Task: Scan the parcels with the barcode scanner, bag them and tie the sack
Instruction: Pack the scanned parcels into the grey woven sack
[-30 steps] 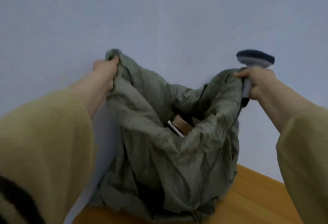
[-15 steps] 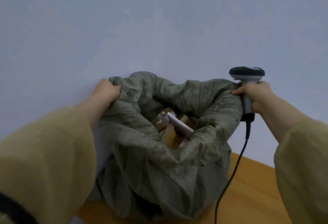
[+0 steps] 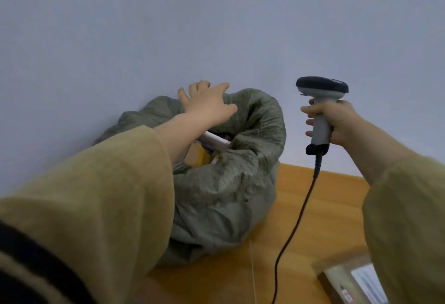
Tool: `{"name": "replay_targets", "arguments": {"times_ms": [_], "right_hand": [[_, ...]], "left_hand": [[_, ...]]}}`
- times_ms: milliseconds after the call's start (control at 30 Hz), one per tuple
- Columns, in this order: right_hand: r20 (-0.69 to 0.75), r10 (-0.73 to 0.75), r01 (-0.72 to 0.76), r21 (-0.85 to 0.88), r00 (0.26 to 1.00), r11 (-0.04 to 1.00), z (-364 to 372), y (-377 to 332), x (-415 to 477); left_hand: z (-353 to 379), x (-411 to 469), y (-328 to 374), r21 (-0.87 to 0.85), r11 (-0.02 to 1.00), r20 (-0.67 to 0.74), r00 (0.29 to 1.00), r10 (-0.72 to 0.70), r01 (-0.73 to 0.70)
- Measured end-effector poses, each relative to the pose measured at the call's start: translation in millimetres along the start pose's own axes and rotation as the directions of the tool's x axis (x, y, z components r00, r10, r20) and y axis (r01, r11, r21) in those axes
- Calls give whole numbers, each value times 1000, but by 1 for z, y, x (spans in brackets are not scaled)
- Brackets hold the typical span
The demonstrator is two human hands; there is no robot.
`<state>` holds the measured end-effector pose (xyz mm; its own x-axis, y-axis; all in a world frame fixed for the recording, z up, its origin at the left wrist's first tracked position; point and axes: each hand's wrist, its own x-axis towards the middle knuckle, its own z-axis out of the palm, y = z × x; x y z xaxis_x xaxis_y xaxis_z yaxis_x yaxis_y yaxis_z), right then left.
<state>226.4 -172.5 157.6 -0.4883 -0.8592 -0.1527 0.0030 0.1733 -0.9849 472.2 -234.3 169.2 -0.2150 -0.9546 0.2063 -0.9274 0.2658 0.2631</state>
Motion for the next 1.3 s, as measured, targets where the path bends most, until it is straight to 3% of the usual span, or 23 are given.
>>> {"name": "replay_targets", "arguments": {"times_ms": [167, 367, 633, 733, 967, 1133, 1300], "right_hand": [[103, 155, -174, 213, 983, 961, -55, 25, -57], [80, 263, -275, 329, 961, 904, -135, 76, -117], [-136, 325, -245, 410, 936, 878, -257, 149, -190], [-245, 366, -235, 437, 898, 868, -284, 177, -213], [-391, 509, -290, 496, 767, 818, -302, 259, -241], [-414, 595, -350, 528, 689, 774, -290, 307, -245], [-397, 612, -327, 583, 684, 744, -270, 332, -240]], "left_hand": [[20, -38, 68, -67, 984, 51, 984, 170, -167], [74, -102, 155, -158, 959, 202, 943, 263, -234], [170, -202, 241, -288, 945, 500, 817, 286, -154], [200, -232, 261, -342, 932, 604, 732, 315, -119], [256, -274, 292, -341, 935, 745, 580, 329, -93], [287, -284, 310, -284, 951, 776, 553, 303, -122], [312, -286, 311, -253, 961, 802, 530, 275, -115]]}}
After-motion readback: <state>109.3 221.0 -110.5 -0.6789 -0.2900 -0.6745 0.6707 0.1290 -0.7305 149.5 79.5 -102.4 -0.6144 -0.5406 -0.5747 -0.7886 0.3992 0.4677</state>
